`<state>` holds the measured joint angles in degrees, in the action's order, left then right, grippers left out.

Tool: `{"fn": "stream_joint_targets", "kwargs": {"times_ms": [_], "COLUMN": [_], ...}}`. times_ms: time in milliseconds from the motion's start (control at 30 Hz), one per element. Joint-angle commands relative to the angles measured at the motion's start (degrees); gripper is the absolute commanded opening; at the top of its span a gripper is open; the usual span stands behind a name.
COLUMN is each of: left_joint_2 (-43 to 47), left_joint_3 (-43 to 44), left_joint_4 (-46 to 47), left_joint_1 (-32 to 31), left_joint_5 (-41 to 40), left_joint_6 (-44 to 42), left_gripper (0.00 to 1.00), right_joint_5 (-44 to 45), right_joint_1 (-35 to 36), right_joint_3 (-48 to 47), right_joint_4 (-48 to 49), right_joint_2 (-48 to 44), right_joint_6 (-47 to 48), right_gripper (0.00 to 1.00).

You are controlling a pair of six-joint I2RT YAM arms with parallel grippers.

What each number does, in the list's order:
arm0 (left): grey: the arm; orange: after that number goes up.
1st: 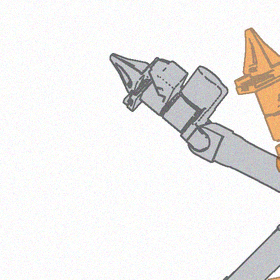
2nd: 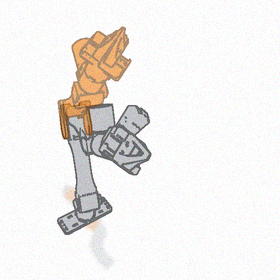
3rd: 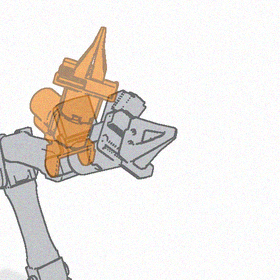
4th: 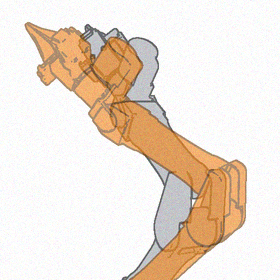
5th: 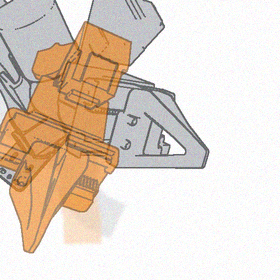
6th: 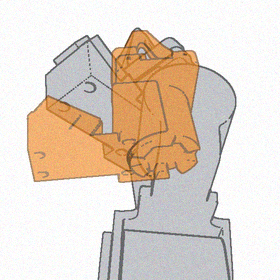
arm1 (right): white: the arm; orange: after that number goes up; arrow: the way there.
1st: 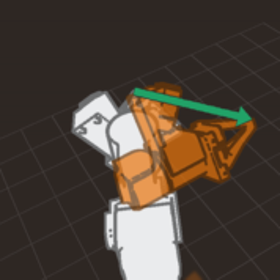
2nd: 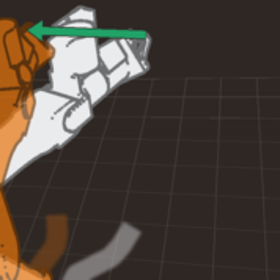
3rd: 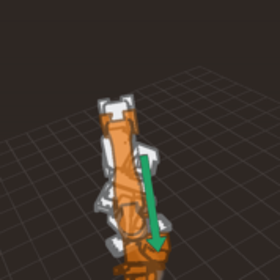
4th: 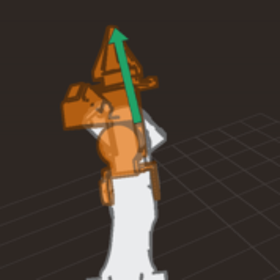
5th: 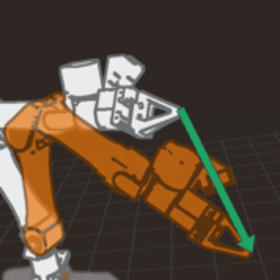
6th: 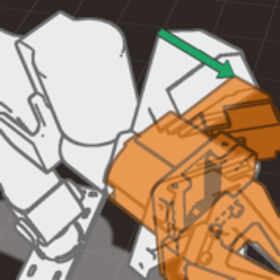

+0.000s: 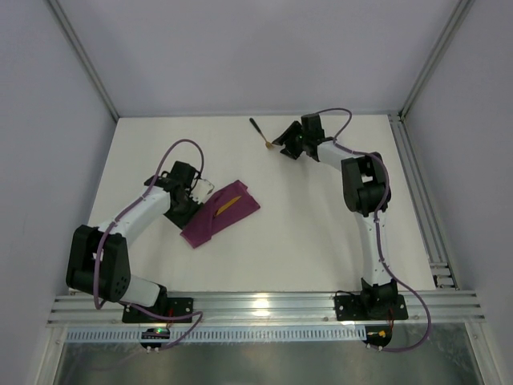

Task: Fold the napkin into a case and place the utensils inside
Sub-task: Pick up the knife from the corner of the board.

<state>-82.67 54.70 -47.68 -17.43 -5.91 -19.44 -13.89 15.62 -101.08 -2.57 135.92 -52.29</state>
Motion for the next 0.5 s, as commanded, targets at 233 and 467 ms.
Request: {"fn": "stream_joint_targets", "kwargs": {"times_ms": [233, 467], "left_joint_2": [1.3, 1.8], "left_joint_3": [0.9, 0.1], "left_joint_4": [0.0, 0.0], "left_joint_1": [0.4, 0.4], "left_joint_5": [1.9, 1.9], "left_joint_6": [0.5, 0.5], "left_gripper": [0.42, 0.43], "right_joint_5": [0.5, 3.1], "right_joint_1": [2.3, 2.5], "right_joint_3": [1.8, 3.3], "right_joint_4": [6.3, 7.2], "right_joint_2": [1.3, 2.2], "right_joint_6": [-11.4, -14.5], "right_gripper": [0.52, 0.43]}}
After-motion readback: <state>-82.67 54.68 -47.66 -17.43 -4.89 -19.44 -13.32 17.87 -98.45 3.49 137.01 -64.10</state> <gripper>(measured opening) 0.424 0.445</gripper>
